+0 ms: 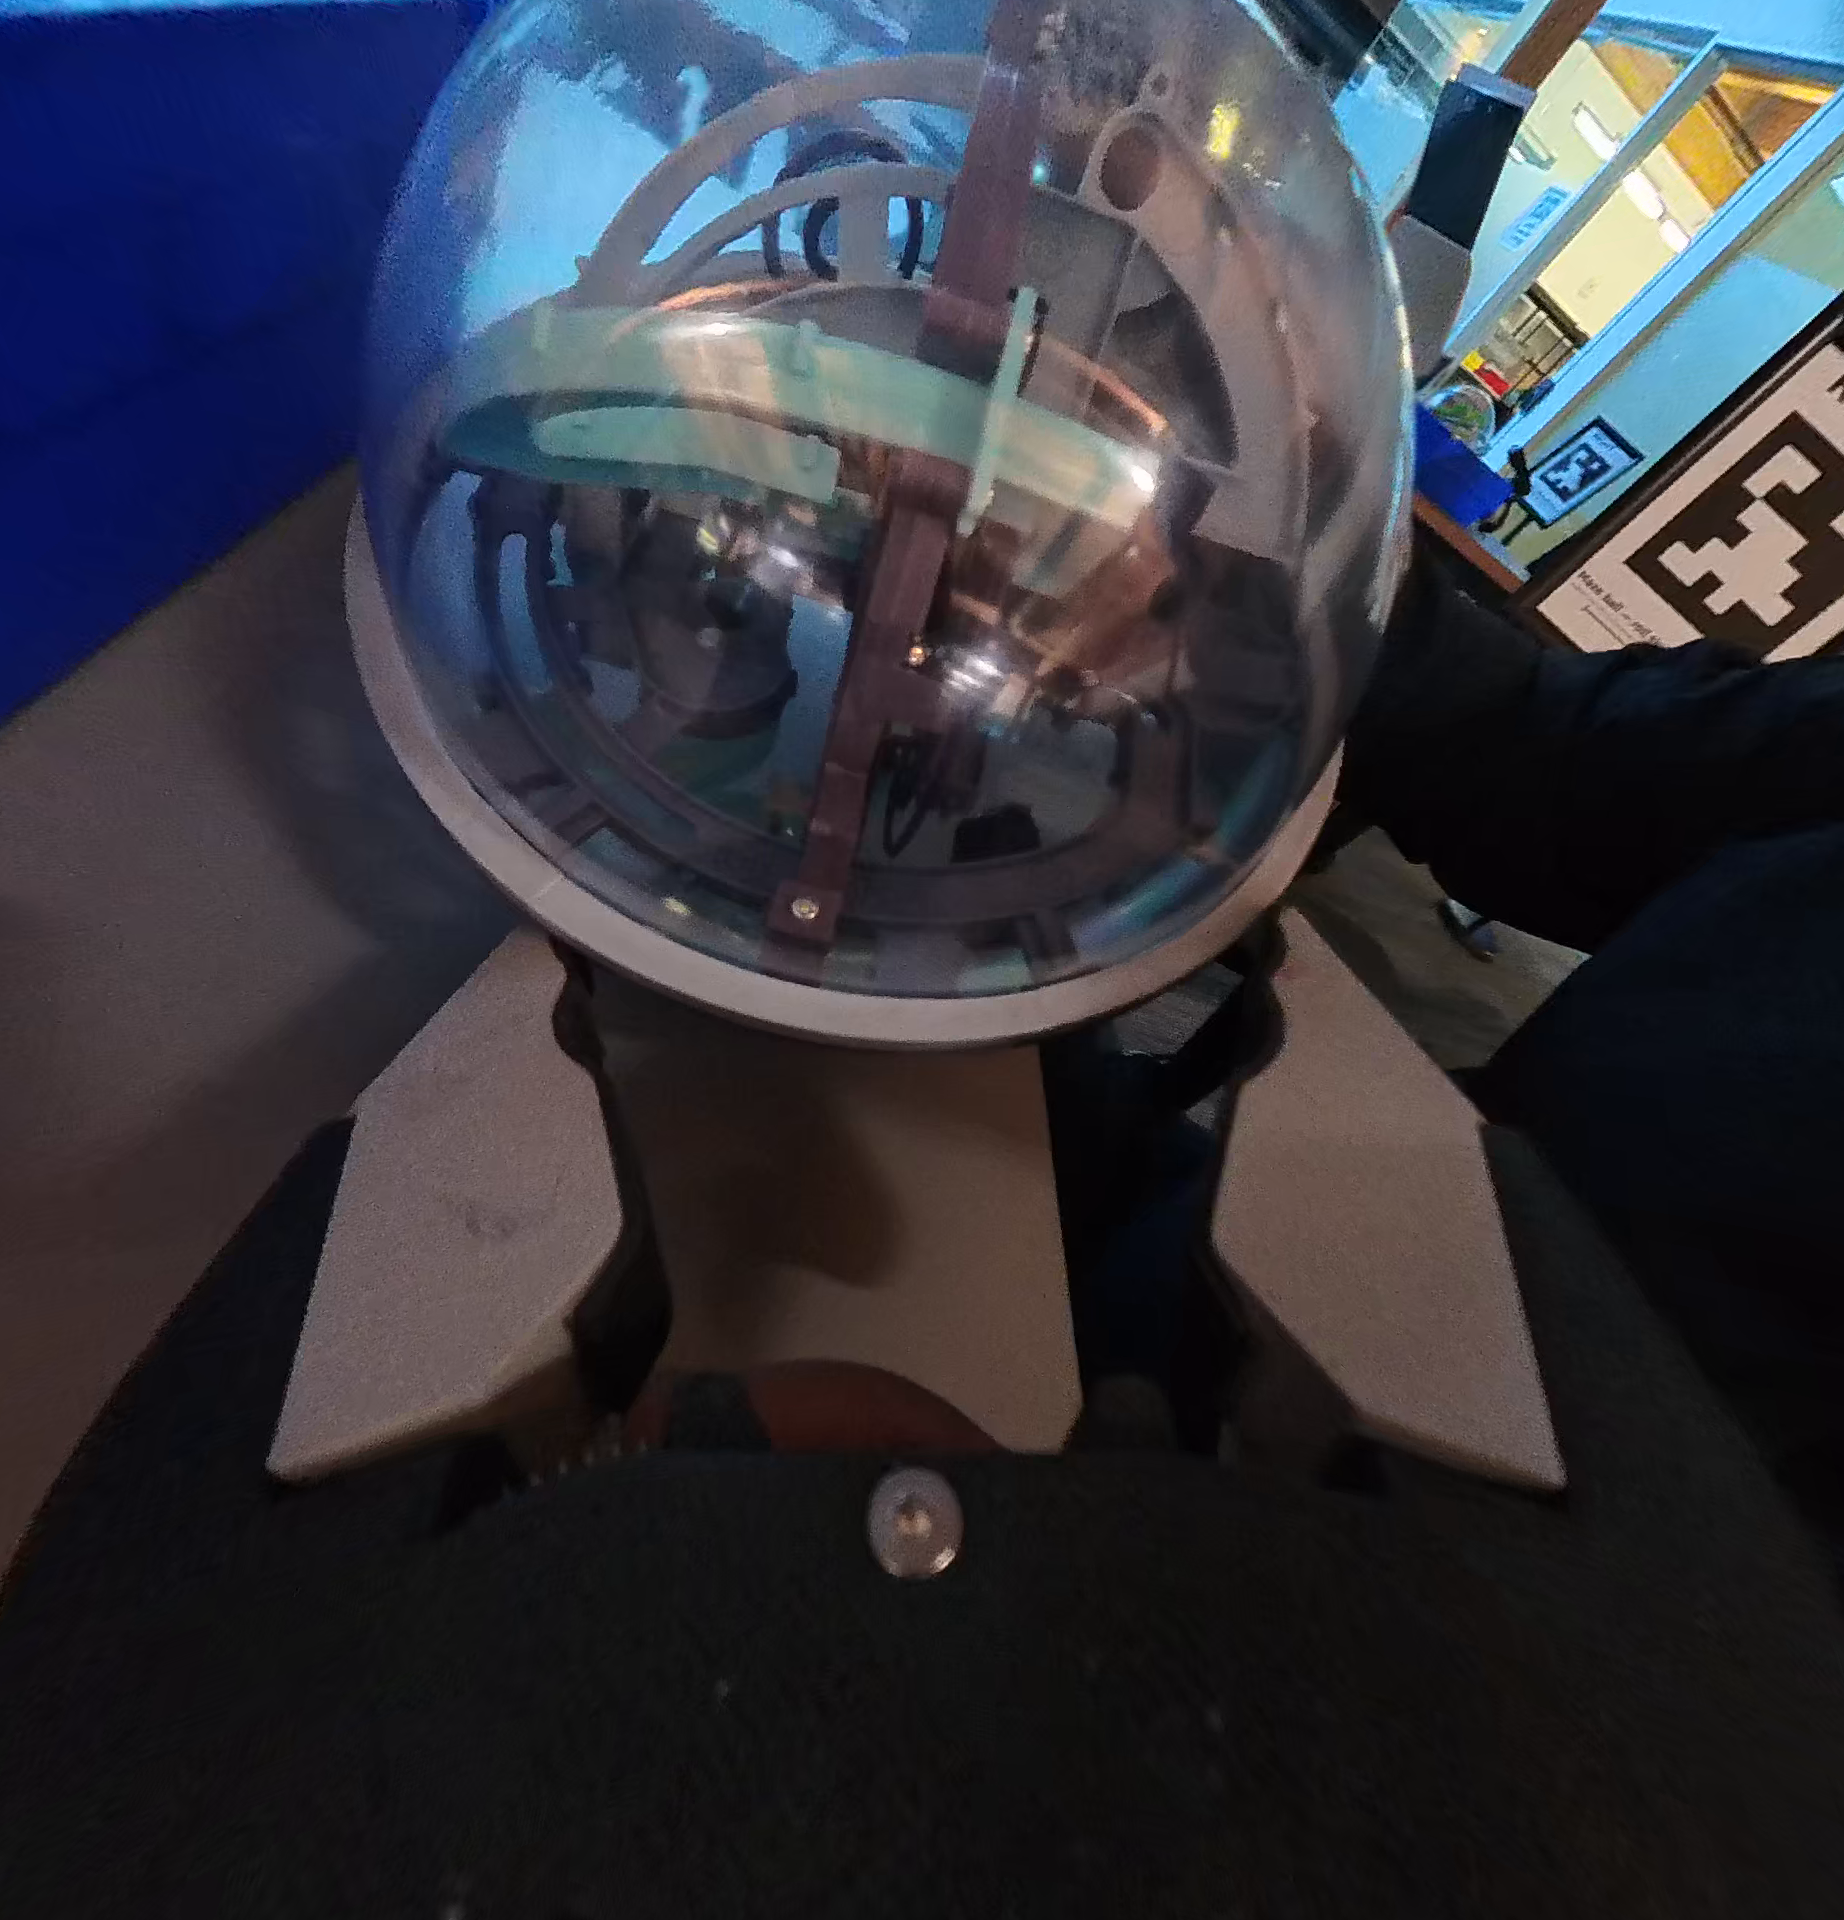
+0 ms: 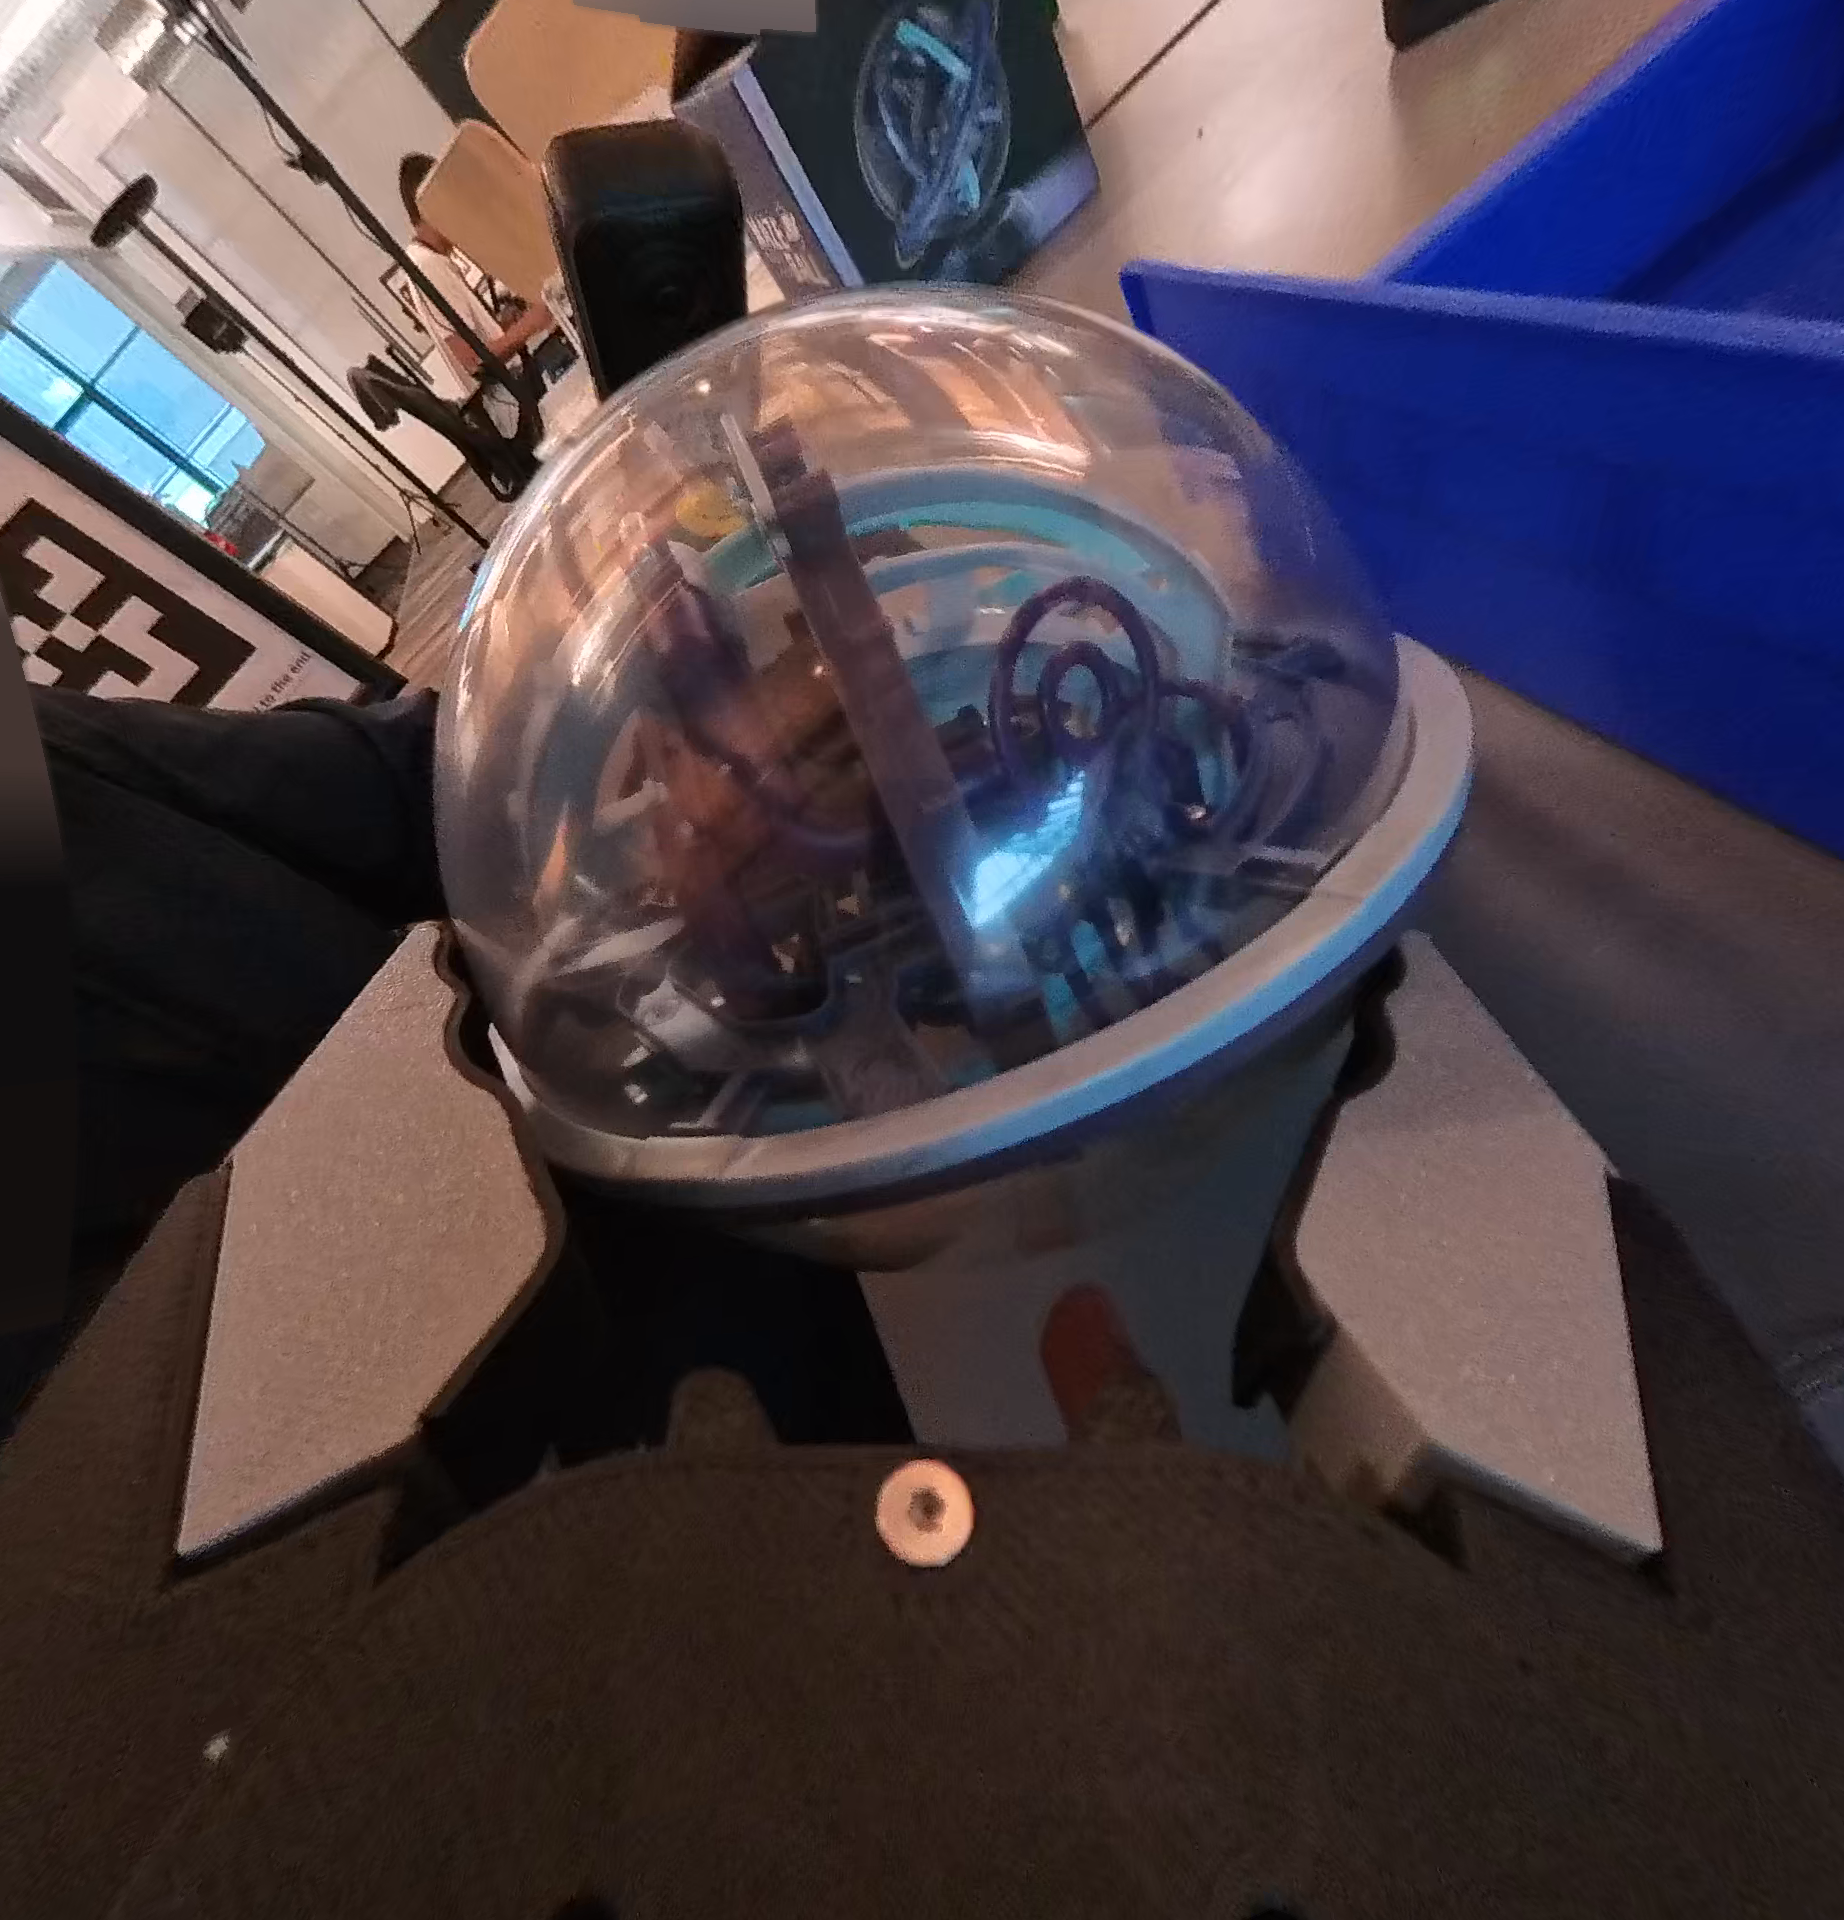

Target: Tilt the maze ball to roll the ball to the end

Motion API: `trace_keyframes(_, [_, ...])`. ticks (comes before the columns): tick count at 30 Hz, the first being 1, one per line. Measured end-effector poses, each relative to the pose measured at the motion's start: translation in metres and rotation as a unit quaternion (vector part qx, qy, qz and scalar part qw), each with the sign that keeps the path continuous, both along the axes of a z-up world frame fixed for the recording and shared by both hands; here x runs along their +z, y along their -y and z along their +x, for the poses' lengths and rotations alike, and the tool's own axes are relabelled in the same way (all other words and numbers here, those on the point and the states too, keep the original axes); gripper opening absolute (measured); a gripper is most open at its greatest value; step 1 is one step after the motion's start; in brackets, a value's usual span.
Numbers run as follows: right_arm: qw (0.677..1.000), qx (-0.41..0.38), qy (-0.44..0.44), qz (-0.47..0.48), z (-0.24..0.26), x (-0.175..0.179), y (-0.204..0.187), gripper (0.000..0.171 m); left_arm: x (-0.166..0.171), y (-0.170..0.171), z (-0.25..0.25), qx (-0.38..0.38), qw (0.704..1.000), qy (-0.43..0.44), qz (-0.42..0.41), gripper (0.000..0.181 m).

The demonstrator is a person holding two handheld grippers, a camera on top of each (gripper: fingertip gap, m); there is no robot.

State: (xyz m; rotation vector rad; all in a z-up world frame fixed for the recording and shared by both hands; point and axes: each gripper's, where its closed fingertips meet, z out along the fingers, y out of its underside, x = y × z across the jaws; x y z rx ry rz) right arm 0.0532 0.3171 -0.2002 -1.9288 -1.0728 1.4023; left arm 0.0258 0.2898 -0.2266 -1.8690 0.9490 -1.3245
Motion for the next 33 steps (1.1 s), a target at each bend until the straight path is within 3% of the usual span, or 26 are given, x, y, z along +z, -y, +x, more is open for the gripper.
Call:
trace_keyframes(1, [1.000,-0.001,-0.004,0.008,-0.001,0.001,-0.001,0.158,0.001,-0.001,-0.001,0.002,1.000,-0.001,0.009,0.123])
trace_keyframes(10, [0.995,0.026,0.023,0.092,-0.006,-0.007,0.004,0.158,-0.002,-0.006,-0.010,-0.002,0.993,-0.048,0.106,0.125])
trace_keyframes(19, [0.994,0.018,0.017,0.104,-0.009,-0.003,0.002,0.158,-0.002,-0.007,-0.011,-0.001,0.994,-0.048,0.103,0.126])
trace_keyframes(33, [0.983,0.030,0.025,0.179,-0.011,0.001,0.001,0.158,-0.001,-0.011,-0.014,0.009,0.983,-0.070,0.167,0.125])
